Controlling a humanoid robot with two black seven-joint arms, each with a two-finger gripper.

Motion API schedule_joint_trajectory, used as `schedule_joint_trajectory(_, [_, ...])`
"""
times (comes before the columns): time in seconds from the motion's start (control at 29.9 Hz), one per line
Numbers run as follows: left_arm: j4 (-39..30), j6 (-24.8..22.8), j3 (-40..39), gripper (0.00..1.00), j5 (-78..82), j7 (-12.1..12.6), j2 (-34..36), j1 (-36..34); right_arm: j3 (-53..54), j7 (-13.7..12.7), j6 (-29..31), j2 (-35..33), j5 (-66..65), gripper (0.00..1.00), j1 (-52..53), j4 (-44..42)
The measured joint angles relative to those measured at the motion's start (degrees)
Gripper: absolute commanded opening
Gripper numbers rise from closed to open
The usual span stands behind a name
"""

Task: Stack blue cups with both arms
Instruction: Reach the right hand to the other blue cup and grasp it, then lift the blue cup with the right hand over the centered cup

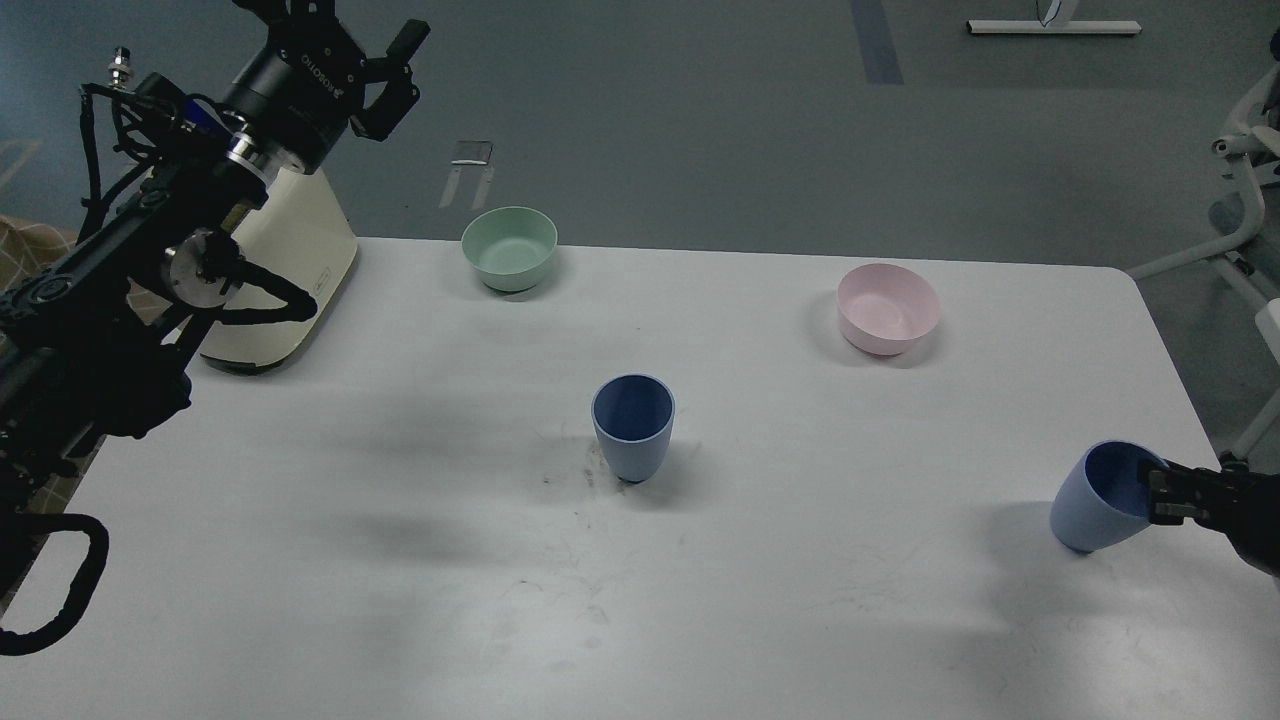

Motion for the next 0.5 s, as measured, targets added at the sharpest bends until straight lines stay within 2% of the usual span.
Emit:
schedule_joint_trajectory(0.27, [0.0,0.1,0.0,0.97,0.4,0.0,0.2,-0.3,4.4,0.8,0.0,0.2,1.2,0.00,0.7,0.4])
schedule_joint_trajectory(0.5, [-0.1,0.0,0.0,0.97,0.5,0.0,0.0,-1.4,10.6,2.4,0.0,-0.2,10.0,0.00,4.6,1.4])
